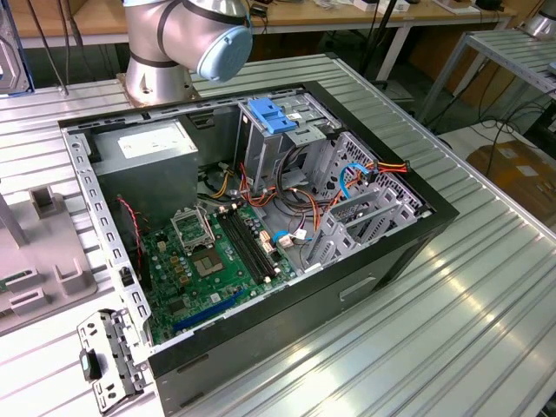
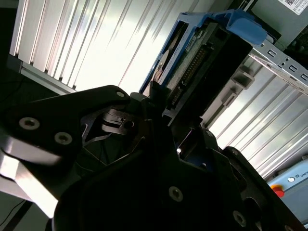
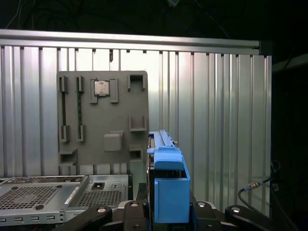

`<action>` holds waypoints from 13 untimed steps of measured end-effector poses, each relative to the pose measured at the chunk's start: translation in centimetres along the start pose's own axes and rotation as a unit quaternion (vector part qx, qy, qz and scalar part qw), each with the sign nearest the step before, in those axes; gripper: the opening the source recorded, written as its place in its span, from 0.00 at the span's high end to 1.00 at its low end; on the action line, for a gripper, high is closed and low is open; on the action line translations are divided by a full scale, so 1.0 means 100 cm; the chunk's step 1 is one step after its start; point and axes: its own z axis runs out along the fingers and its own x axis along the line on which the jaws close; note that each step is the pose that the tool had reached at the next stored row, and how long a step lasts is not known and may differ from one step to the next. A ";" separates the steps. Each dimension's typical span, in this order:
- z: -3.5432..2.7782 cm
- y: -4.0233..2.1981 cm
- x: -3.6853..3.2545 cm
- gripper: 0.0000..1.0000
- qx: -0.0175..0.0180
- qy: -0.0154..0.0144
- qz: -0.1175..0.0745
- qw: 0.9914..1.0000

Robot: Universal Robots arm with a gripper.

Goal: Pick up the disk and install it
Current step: 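Pick up the disk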

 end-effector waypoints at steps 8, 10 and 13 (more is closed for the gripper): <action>0.0000 -0.0072 -0.0001 0.64 0.000 0.000 0.000 1.000; 0.0000 -0.0097 -0.0001 0.64 0.000 0.000 0.000 1.000; 0.0000 -0.0125 -0.0001 0.64 0.000 0.000 0.000 1.000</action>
